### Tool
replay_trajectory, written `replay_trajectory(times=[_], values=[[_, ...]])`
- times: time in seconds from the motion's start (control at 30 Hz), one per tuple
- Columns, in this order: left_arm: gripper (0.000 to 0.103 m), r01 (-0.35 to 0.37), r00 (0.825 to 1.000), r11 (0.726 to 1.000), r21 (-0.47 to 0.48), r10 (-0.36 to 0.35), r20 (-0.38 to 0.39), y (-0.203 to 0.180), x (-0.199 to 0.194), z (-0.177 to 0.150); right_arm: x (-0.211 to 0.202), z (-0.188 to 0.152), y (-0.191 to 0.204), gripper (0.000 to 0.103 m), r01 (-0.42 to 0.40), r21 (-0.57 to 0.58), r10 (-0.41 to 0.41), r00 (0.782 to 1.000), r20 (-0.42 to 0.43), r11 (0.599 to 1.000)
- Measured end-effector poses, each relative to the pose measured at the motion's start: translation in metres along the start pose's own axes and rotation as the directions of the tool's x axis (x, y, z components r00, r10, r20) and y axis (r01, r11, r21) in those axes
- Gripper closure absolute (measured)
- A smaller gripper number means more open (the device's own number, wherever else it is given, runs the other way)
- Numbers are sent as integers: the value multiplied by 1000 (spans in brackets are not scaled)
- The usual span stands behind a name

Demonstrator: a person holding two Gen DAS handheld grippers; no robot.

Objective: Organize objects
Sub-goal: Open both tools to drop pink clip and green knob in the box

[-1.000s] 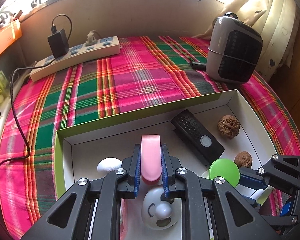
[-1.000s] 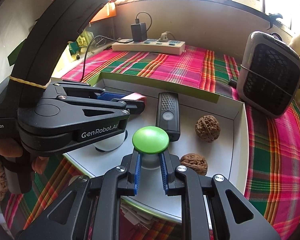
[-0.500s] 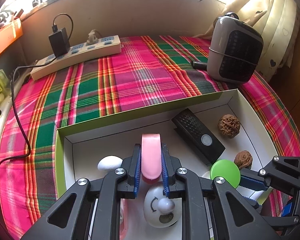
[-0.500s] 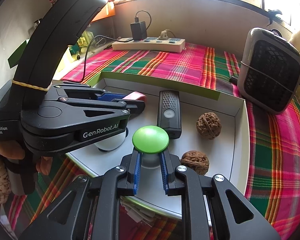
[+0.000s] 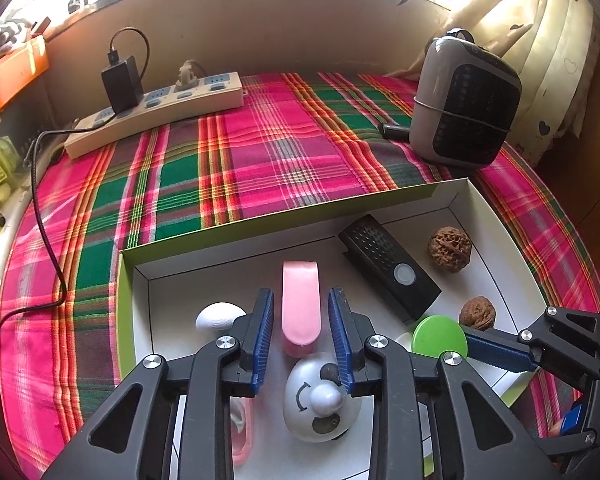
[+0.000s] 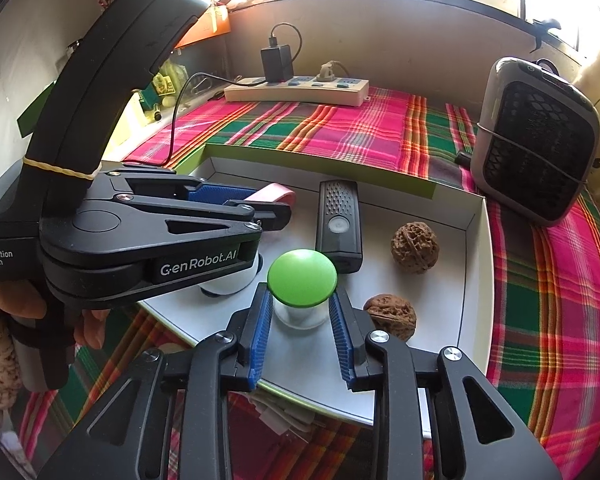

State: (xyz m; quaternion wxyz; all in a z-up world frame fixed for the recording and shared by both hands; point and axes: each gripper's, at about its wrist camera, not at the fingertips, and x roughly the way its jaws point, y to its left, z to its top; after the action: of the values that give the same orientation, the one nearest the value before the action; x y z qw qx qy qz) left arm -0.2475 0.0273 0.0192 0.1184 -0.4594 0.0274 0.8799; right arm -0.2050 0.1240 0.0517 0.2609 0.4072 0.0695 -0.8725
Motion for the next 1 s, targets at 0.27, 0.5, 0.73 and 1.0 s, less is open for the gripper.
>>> replay_trajectory(times=[0.27, 0.5, 0.73, 1.0], values=[[74, 1, 1000, 1000, -4, -1, 12, 2, -10, -4, -6, -2, 3, 64, 6, -4, -6, 1000, 1, 1000], [73, -1, 999, 1000, -7, 1, 33, 2, -24, -11, -17, -7, 6, 64, 12, 3, -12, 1000, 18, 1000], [73, -14, 998, 1000, -12, 15, 54, 1, -38, -21, -25, -9, 7, 63, 24, 6, -24, 999, 34, 1000], [73, -25, 996, 999, -32, 27, 81, 1, -57, -36, -37, -17, 3, 63, 32, 39, -35, 998, 56, 999]])
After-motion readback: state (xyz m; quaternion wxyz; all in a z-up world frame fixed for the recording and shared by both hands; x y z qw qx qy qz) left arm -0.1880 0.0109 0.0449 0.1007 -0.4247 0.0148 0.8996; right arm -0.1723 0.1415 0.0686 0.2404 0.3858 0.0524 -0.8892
